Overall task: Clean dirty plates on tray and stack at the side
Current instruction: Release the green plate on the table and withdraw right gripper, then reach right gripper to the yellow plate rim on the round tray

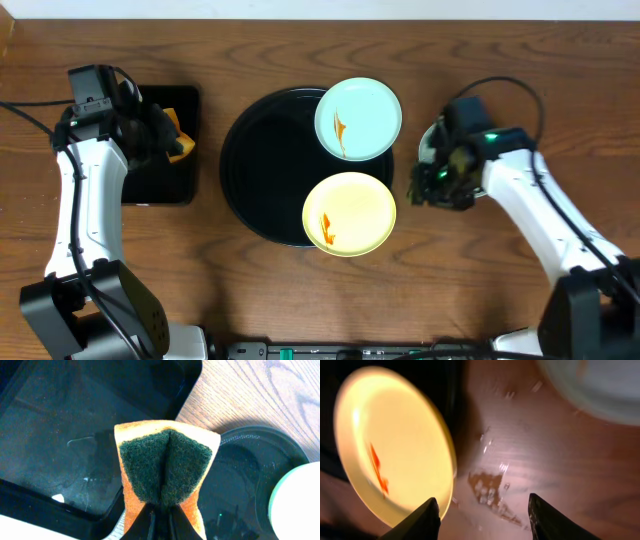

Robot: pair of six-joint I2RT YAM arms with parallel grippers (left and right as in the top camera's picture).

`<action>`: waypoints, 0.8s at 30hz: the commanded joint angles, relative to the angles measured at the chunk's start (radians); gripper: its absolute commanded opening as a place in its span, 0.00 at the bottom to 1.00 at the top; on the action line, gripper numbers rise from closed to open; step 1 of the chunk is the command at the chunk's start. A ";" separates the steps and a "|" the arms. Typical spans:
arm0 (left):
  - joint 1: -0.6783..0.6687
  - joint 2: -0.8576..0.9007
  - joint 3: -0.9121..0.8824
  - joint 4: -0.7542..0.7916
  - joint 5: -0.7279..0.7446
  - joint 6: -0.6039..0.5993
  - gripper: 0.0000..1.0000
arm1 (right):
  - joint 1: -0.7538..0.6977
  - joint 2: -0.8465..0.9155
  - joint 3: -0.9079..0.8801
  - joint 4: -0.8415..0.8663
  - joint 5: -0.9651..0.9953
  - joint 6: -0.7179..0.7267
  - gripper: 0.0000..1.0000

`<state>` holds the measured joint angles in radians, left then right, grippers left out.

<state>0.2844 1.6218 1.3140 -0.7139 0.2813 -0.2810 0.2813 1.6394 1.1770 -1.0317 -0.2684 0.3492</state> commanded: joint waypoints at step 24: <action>0.003 0.010 0.014 0.000 -0.013 0.026 0.08 | 0.266 0.192 0.018 0.037 -0.028 0.054 0.45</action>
<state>0.2844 1.6218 1.3140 -0.7139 0.2813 -0.2646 0.5182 1.8252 1.1713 -1.0142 -0.2279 0.3943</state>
